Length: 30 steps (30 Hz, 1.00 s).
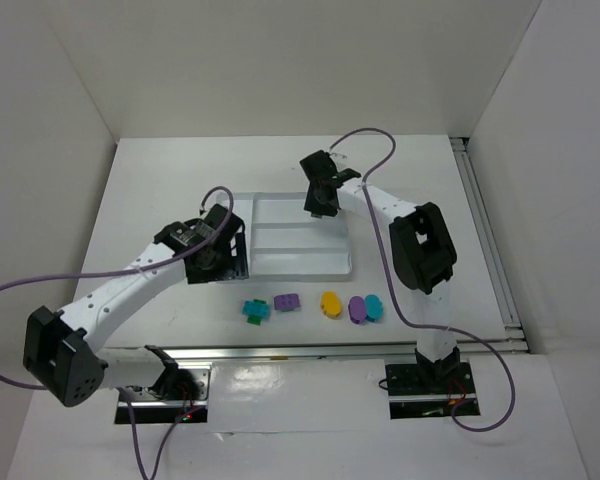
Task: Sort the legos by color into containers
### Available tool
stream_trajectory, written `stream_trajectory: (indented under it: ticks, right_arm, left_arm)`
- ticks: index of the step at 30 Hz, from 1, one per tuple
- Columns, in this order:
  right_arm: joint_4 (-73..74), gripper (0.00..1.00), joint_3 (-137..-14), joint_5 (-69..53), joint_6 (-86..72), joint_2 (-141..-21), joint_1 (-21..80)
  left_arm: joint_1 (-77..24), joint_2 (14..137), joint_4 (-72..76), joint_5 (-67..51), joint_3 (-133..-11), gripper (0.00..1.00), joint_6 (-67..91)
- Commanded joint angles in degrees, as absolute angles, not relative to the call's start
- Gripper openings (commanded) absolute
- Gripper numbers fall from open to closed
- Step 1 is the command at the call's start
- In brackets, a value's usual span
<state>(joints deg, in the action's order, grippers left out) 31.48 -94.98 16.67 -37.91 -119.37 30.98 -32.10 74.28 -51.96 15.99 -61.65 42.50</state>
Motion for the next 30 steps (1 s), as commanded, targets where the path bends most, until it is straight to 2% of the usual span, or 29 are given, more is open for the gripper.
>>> stream_trajectory:
  ticks: [1,3,5,7,9,10,15,18,22,26,30]
  right_arm:
    - [30.7,0.45,-99.8,17.0,-38.6,-119.6,31.3]
    - [30.7,0.49,-101.2,17.0,-38.6,-120.3,31.3]
    - [31.5,0.66,-102.6,17.0,-38.6,-121.8,31.3]
    - [32.7,0.73,-104.4,17.0,-38.0,-123.1,31.3]
    - [33.2,0.87,-105.1,17.5,-38.0,-123.1,31.3]
    - [33.7,0.88,-105.1,17.5,-38.0,-123.1,31.3]
    - [33.1,0.86,-100.7,19.2,-38.0,-112.7,31.3]
    - [31.5,0.84,-91.4,20.6,-37.4,-105.2,29.9]
    - [31.5,0.84,-79.7,20.0,-36.9,-91.8,26.5]
    - [34.2,0.84,-71.9,20.0,-36.4,-85.6,25.3]
    - [35.9,0.86,-69.3,20.6,-35.9,-83.2,24.8]
  left_arm:
    - [-33.8,70.0,-53.8,13.1,-60.4,0.94,47.6]
    - [-35.9,69.4,-54.5,11.9,-59.7,0.95,49.1]
    - [-37.3,69.4,-54.5,10.4,-59.2,0.95,49.7]
    - [-38.6,69.4,-52.8,9.3,-57.7,0.94,49.7]
    - [-39.2,70.0,-52.8,8.6,-56.4,0.94,49.7]
    - [-39.8,70.0,-52.3,8.0,-56.4,0.94,50.3]
    - [-42.4,71.8,-49.7,7.1,-55.1,0.93,49.6]
    - [-43.0,73.2,-49.7,6.4,-54.5,0.93,51.8]
    - [-43.0,73.7,-53.4,10.8,-55.7,0.90,66.3]
    - [-42.4,71.6,-55.1,14.2,-56.3,0.82,79.2]
    - [-41.1,74.2,-50.5,12.6,-57.7,0.88,78.8]
